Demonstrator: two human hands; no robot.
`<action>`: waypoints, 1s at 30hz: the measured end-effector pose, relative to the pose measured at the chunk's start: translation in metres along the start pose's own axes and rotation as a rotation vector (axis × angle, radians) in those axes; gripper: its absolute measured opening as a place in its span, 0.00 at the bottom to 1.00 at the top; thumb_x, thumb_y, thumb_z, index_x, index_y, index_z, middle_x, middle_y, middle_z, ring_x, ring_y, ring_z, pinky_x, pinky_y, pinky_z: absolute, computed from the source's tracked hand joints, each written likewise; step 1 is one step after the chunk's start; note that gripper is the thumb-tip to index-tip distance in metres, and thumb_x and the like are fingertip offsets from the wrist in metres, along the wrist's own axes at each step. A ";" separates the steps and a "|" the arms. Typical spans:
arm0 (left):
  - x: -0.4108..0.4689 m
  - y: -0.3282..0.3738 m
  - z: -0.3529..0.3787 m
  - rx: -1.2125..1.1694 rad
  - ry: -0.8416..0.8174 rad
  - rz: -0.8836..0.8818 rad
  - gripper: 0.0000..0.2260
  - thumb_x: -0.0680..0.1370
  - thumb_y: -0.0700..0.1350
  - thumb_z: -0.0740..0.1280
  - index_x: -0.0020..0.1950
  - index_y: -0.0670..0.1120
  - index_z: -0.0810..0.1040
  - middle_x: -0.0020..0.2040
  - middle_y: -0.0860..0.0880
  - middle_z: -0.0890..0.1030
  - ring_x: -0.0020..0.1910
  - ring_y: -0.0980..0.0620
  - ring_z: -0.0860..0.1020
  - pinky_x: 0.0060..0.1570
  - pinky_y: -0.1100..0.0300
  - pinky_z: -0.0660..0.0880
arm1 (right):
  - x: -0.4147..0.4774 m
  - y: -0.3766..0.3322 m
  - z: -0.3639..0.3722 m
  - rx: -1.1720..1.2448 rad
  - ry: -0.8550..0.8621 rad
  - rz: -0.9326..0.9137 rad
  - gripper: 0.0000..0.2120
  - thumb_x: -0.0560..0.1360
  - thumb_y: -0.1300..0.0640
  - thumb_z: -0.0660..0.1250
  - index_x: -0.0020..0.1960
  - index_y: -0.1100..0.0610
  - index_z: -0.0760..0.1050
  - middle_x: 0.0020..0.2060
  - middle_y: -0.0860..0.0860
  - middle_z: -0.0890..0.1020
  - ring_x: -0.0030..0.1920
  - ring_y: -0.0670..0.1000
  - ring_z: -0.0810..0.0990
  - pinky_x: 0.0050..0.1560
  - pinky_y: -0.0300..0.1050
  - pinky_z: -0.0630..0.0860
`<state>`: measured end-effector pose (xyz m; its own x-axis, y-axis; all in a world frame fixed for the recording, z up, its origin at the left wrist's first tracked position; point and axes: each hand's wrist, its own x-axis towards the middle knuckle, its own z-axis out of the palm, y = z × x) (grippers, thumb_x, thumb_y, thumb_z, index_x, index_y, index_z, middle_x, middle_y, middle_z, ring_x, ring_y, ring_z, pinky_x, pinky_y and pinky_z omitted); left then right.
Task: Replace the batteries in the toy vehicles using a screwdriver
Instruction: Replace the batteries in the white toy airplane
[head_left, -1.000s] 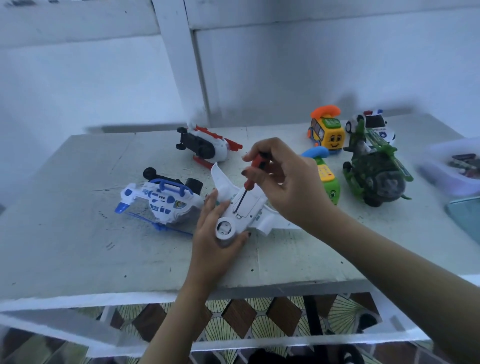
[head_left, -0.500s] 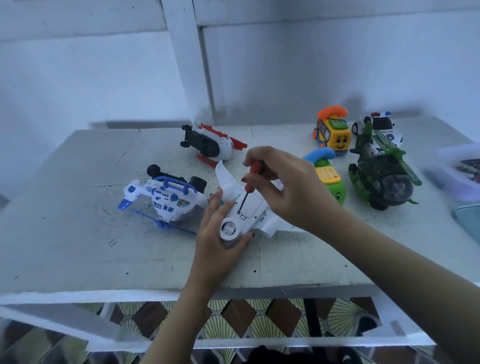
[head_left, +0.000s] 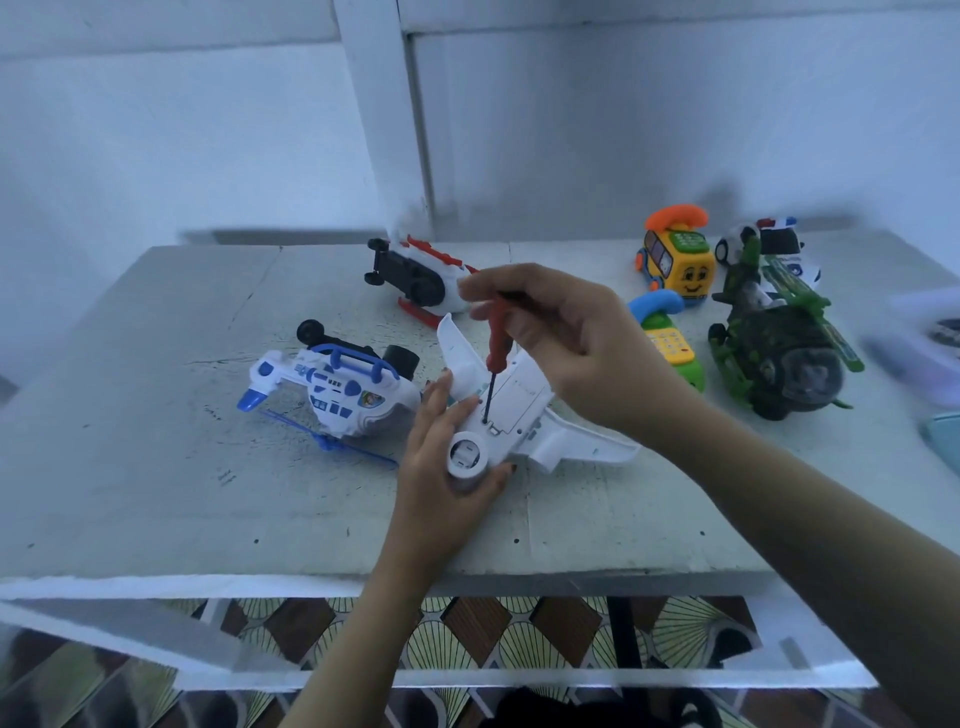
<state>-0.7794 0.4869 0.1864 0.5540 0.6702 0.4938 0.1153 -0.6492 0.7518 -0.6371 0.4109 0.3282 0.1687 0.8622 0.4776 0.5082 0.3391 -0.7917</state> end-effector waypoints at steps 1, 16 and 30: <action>0.000 0.000 0.000 0.005 -0.002 0.004 0.28 0.71 0.54 0.70 0.68 0.46 0.71 0.77 0.48 0.62 0.77 0.51 0.58 0.73 0.63 0.59 | 0.001 -0.002 0.000 0.011 0.004 -0.003 0.16 0.78 0.70 0.59 0.63 0.60 0.75 0.45 0.52 0.81 0.40 0.55 0.82 0.53 0.45 0.79; -0.002 -0.001 0.002 0.042 -0.020 0.065 0.27 0.72 0.52 0.70 0.68 0.44 0.71 0.77 0.47 0.61 0.77 0.48 0.58 0.73 0.53 0.61 | 0.000 0.007 -0.012 -0.016 0.114 0.050 0.15 0.78 0.60 0.62 0.62 0.51 0.77 0.37 0.54 0.85 0.44 0.70 0.80 0.55 0.67 0.75; -0.002 0.000 0.003 0.081 -0.025 0.108 0.24 0.72 0.50 0.69 0.66 0.46 0.70 0.77 0.47 0.61 0.78 0.47 0.56 0.73 0.52 0.61 | -0.021 0.011 -0.007 -0.631 0.256 0.112 0.29 0.80 0.43 0.50 0.74 0.61 0.62 0.56 0.50 0.73 0.44 0.37 0.71 0.45 0.37 0.70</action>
<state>-0.7777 0.4840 0.1843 0.5872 0.5866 0.5578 0.1194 -0.7443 0.6570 -0.6292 0.3938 0.3121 0.4036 0.7367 0.5425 0.8575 -0.0978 -0.5052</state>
